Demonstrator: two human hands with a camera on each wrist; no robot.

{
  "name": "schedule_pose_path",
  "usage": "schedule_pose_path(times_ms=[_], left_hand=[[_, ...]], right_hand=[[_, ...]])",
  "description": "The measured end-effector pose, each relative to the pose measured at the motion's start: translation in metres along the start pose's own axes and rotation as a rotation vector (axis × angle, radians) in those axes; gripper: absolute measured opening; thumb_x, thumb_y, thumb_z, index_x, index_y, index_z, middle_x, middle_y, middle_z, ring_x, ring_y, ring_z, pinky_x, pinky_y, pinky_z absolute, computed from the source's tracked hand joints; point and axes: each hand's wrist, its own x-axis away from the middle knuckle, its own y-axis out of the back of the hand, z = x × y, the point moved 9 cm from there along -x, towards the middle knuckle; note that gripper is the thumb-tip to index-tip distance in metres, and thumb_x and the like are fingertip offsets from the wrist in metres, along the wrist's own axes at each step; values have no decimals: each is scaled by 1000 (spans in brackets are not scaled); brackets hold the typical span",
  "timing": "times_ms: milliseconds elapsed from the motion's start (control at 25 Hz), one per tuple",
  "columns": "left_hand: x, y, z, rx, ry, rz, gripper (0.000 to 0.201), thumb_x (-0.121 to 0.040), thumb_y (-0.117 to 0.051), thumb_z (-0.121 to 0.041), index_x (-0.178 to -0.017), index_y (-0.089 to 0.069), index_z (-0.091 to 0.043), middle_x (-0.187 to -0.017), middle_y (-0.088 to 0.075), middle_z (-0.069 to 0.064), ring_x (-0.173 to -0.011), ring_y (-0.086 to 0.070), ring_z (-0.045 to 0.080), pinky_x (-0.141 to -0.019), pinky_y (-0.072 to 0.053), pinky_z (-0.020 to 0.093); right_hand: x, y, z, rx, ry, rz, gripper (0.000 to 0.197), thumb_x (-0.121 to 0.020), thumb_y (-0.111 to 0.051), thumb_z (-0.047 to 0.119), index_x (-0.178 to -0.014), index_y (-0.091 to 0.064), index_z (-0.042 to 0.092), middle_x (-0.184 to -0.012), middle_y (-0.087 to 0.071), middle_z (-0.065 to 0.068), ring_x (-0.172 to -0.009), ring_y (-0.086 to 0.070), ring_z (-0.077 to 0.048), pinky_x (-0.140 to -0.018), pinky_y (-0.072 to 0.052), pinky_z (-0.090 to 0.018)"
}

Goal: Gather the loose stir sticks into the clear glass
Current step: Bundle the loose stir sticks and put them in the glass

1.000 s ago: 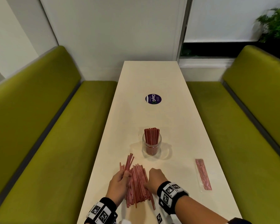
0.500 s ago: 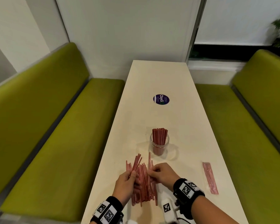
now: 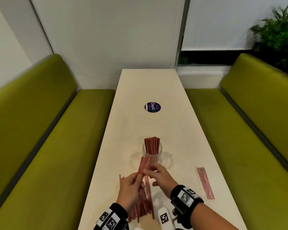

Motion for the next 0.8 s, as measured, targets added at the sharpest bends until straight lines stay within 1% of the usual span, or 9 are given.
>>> schedule_pose_path(times_ms=[120,240,320,440,520,600,640,720,800], left_hand=[[-5,-11,-19,-28,-44,82,28,-104,-44,-13,-100,-56,12,-61,-45,3,-46,-34,10,-44,-27,21],[-2,-32,-45,-15,-73,205,29,-102,-49,-16,-78,-57,-2,-60,-44,5,-48,-34,12,-46,-25,23],[-7,-31,-48,135,1,167,31,-101,-50,-26,-78,-60,-8,-62,-53,10,-47,-40,16,-45,-27,24],[-12,-25,-24,594,276,35,35,-99,-49,-34,-90,-62,-3,-70,-65,17,-51,-55,22,-43,-44,25],[-10,-36,-20,849,396,48,40,-98,-46,-38,-101,-60,-1,-95,-69,23,-79,-68,30,-68,-59,33],[-13,-44,-22,996,419,79,48,-99,-42,-42,-112,-62,-1,-115,-64,22,-115,-60,34,-106,-45,42],[-15,-47,-24,1020,416,80,48,-97,-44,-43,-110,-64,-1,-110,-62,18,-118,-57,32,-112,-39,43],[-16,-47,-28,896,375,74,41,-93,-49,-43,-95,-65,-5,-89,-54,12,-100,-59,28,-106,-43,42],[-15,-36,-37,602,283,41,45,-98,-44,-44,-99,-67,-5,-92,-63,15,-92,-62,29,-91,-48,43]], right_hand=[[-7,-8,8,-174,-79,139,45,-84,-68,48,-116,-63,17,-102,-66,1,-101,-59,-20,-85,-51,-39],[-6,-10,38,-238,-31,117,34,-100,-52,36,-102,-69,6,-94,-68,-6,-87,-65,-18,-79,-53,-34],[-5,-4,62,-320,55,32,40,-104,-44,34,-86,-65,4,-91,-71,-9,-83,-66,-21,-76,-52,-32],[2,7,95,-508,200,-33,39,-104,-44,32,-74,-55,9,-75,-63,-9,-78,-61,-25,-79,-50,-35],[6,0,101,-551,216,-4,39,-104,-46,33,-73,-53,10,-63,-53,-7,-67,-54,-24,-70,-47,-35],[7,-14,88,-540,155,16,38,-100,-53,38,-73,-55,12,-57,-45,-4,-59,-48,-21,-65,-44,-34],[8,-20,80,-546,117,20,37,-98,-56,40,-72,-56,13,-56,-42,-3,-57,-45,-19,-63,-43,-32],[11,-21,73,-510,104,11,37,-97,-57,42,-72,-55,15,-54,-38,0,-52,-41,-16,-59,-40,-29],[15,-12,81,-313,149,-8,39,-100,-52,41,-69,-53,17,-53,-41,4,-47,-42,-10,-54,-37,-24]])
